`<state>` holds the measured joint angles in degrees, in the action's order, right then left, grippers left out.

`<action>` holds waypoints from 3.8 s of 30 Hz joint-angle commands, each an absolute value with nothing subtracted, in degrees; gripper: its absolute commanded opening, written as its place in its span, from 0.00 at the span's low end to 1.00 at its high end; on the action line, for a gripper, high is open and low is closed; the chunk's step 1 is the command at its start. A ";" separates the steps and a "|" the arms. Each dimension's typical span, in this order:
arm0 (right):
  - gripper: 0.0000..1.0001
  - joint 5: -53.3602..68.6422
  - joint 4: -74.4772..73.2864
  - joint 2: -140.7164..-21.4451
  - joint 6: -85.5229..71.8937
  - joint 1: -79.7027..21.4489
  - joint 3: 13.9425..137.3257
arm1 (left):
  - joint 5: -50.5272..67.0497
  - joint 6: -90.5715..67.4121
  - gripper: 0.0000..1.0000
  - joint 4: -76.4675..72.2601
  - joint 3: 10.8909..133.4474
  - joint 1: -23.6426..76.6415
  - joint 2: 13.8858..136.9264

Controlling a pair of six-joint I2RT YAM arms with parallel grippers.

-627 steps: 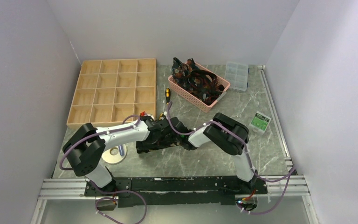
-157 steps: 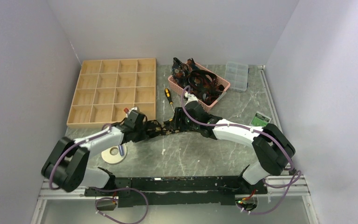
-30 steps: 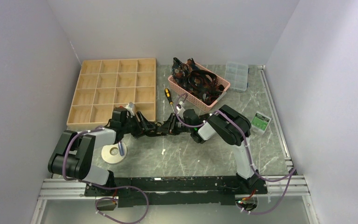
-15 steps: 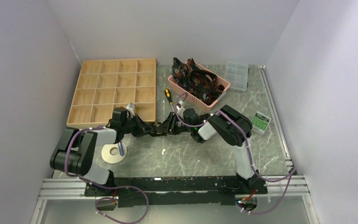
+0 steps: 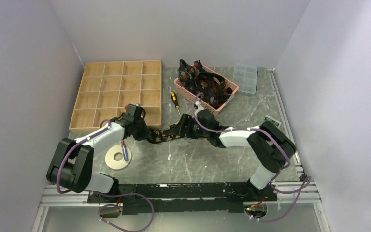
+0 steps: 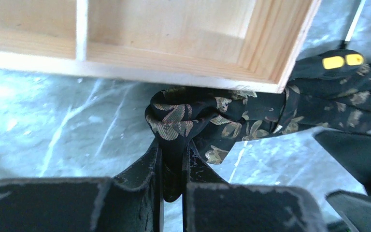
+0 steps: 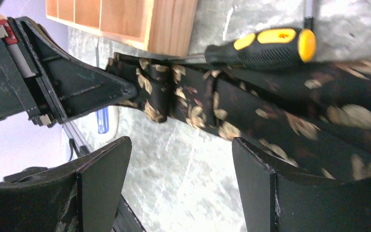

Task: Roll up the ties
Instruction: Roll the tie at the center of the board.

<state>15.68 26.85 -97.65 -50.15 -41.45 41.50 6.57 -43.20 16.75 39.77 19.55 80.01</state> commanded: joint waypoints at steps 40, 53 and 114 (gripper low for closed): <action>0.79 -3.39 12.12 -65.39 -42.06 -41.42 17.89 | -41.39 -60.40 0.04 74.85 87.55 50.46 119.65; 0.79 -3.25 12.19 -65.81 -41.58 -41.31 17.93 | -38.70 -57.51 0.25 70.74 89.59 53.66 121.87; 0.78 8.93 9.00 -89.74 -37.68 -51.97 52.85 | -10.56 -50.40 0.79 34.02 37.03 18.77 53.64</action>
<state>8.10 6.74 -87.77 -37.67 -49.74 46.89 -17.12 -52.73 37.93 37.28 22.70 53.98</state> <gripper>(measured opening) 0.796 0.796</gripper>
